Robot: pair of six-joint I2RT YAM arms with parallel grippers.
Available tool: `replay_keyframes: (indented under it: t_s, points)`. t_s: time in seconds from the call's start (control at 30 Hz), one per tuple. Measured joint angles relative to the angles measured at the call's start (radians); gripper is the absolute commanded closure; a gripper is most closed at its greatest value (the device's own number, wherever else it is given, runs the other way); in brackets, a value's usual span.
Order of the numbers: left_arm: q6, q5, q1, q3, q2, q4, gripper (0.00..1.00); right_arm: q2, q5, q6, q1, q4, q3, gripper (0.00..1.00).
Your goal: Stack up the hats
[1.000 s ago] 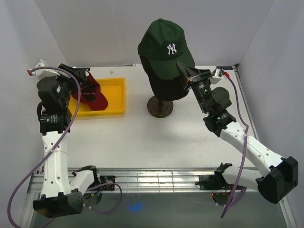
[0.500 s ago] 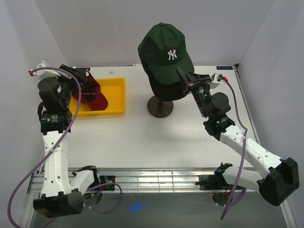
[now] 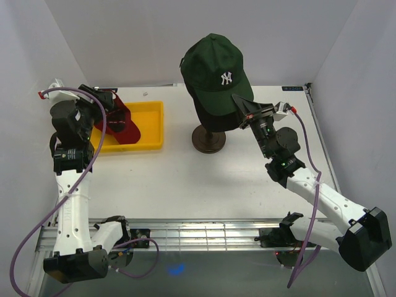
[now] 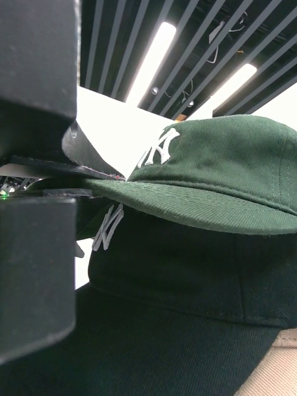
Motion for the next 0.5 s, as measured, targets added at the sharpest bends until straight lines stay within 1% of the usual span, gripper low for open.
replay_keyframes:
  t_s: [0.5]
  points:
    - [-0.001, 0.0, 0.0, -0.013, 0.026, 0.004, 0.21, -0.006, 0.006, -0.066, -0.001, -0.025, -0.001, 0.92]
